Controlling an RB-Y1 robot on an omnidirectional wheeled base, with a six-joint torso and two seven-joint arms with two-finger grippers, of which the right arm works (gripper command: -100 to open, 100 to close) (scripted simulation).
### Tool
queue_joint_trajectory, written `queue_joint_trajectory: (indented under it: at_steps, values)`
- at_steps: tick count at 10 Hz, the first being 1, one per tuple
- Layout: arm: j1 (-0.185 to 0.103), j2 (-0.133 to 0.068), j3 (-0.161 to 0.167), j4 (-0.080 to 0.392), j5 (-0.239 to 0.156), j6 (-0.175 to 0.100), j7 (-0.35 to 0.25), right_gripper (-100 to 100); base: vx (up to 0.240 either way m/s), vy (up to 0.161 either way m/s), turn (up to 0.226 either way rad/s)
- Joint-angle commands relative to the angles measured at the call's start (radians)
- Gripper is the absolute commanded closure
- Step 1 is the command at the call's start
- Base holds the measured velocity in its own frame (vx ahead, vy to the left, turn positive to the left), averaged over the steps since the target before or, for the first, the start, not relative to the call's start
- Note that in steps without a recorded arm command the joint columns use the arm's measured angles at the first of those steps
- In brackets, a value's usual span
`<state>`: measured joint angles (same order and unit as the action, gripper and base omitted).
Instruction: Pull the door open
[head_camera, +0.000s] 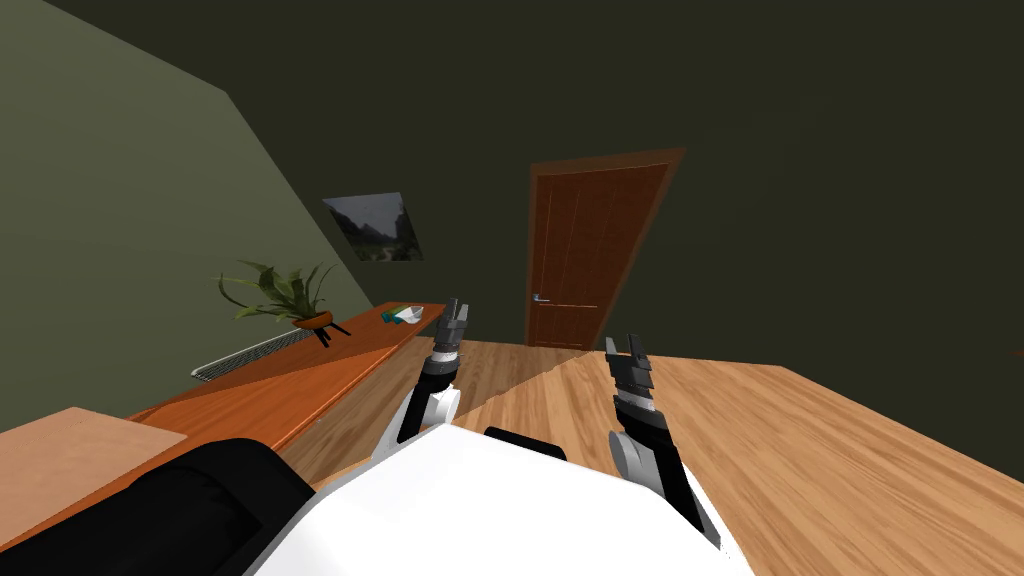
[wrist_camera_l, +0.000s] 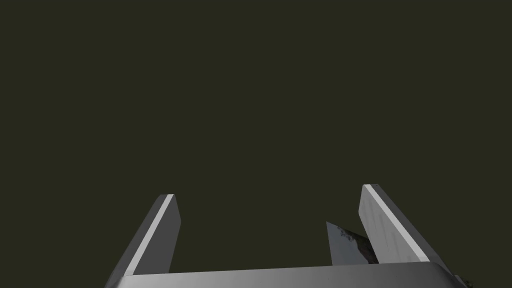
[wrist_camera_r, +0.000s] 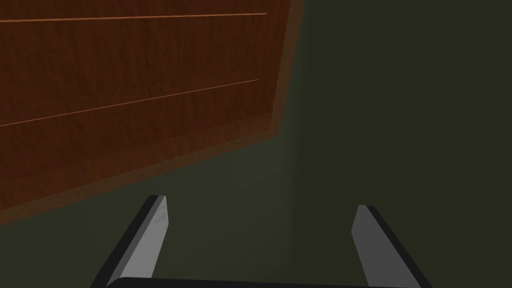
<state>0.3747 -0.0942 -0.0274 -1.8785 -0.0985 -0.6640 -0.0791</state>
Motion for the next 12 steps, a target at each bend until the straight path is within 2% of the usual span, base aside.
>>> queue_joint_trajectory:
  at_steps: [1,12]
  values:
    - [-0.023,-0.005,-0.004,0.048,0.001,-0.004,-0.002,-100,0.115,0.05,0.042]
    - [-0.134,-0.033,-0.017,0.354,0.015,-0.042,-0.021,-100,0.103,0.032,0.042]
